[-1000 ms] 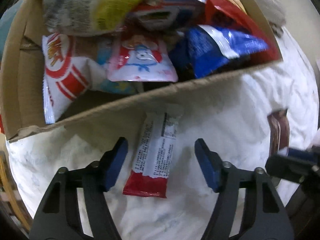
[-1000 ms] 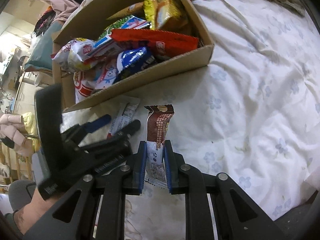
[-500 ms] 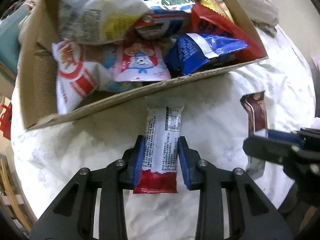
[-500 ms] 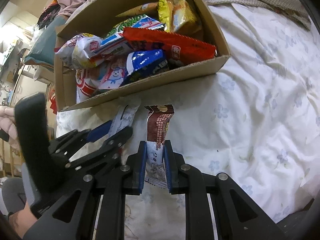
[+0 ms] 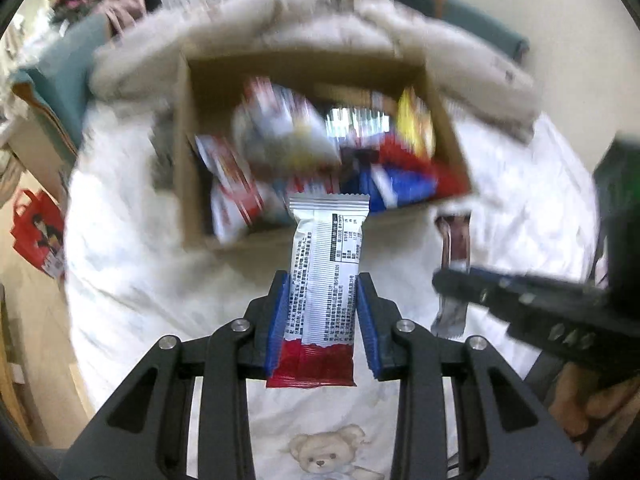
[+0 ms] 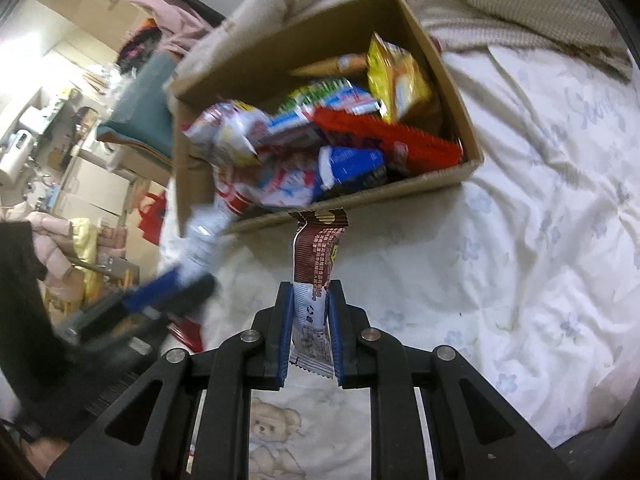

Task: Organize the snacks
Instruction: 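Lower both held snacks into the box and open both grippers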

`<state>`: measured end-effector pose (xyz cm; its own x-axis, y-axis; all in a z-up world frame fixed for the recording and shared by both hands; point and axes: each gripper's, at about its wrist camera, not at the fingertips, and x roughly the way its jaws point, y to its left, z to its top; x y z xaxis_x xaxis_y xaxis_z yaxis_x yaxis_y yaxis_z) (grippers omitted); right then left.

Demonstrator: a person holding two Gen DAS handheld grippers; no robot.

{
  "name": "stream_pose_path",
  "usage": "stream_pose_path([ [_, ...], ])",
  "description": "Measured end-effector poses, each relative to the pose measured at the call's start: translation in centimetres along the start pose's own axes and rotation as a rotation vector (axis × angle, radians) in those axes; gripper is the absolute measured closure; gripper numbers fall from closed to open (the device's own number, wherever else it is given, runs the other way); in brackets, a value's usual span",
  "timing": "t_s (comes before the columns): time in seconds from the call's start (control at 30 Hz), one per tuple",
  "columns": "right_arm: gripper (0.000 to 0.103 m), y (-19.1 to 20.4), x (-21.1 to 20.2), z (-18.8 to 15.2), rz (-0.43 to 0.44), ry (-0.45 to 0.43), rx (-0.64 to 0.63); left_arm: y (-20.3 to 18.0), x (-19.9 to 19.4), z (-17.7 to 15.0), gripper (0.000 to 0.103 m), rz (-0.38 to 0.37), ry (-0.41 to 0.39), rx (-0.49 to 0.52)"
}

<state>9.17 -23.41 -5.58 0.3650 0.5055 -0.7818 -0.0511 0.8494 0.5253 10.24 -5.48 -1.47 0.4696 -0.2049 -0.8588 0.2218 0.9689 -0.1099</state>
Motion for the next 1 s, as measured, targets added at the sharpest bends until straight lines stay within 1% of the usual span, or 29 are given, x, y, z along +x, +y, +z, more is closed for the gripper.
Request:
stream_pose_path([
  [0.07, 0.085, 0.2, -1.1, 0.3, 0.019, -0.038, -0.010, 0.9, -1.9, 1.3, 0.074, 0.024, -0.044, -0.014],
  [0.13, 0.085, 0.4, -1.7, 0.6, 0.043, -0.059, -0.007, 1.8, -3.1, 2.4, 0.074, 0.046, -0.068, -0.032],
  [0.17, 0.085, 0.4, -2.1, 1.0, 0.061, -0.072, -0.002, 2.2, -3.5, 2.7, 0.074, 0.058, -0.076, -0.037],
  [0.23, 0.085, 0.7, -2.8, 1.9, 0.068, -0.105, -0.007, 2.9, -3.9, 3.6, 0.074, 0.093, -0.096, -0.054],
  [0.33, 0.085, 0.8, -3.8, 3.4, 0.091, -0.138, -0.016, 4.3, -4.1, 4.8, 0.074, 0.137, -0.102, -0.082],
  [0.37, 0.085, 0.9, -4.3, 4.2, 0.099, -0.160, -0.022, 4.4, -3.8, 5.3, 0.074, 0.153, -0.103, -0.088],
  [0.47, 0.085, 1.1, -4.6, 5.9, 0.113, -0.185, -0.033, 5.1, -3.1, 5.9, 0.074, 0.179, -0.104, -0.099],
  [0.53, 0.085, 1.2, -4.1, 6.9, 0.119, -0.173, -0.047, 5.3, -2.1, 6.4, 0.074, 0.189, -0.097, -0.107],
  [0.63, 0.085, 1.2, -3.1, 8.7, 0.099, -0.155, -0.071, 5.3, -0.6, 7.0, 0.074, 0.191, -0.077, -0.114],
  [0.8, 0.085, 1.1, -1.1, 10.8, 0.066, -0.130, -0.086, 4.4, 2.9, 8.6, 0.074, 0.203, -0.037, -0.082],
  [0.9, 0.085, 0.9, -0.2, 11.6, 0.060, -0.113, -0.077, 4.6, 4.7, 9.6, 0.074, 0.182, -0.016, -0.118],
  [1.0, 0.085, 0.9, 0.3, 12.4, 0.047, -0.114, -0.090, 4.5, 6.2, 10.7, 0.074, 0.188, -0.013, -0.123],
])
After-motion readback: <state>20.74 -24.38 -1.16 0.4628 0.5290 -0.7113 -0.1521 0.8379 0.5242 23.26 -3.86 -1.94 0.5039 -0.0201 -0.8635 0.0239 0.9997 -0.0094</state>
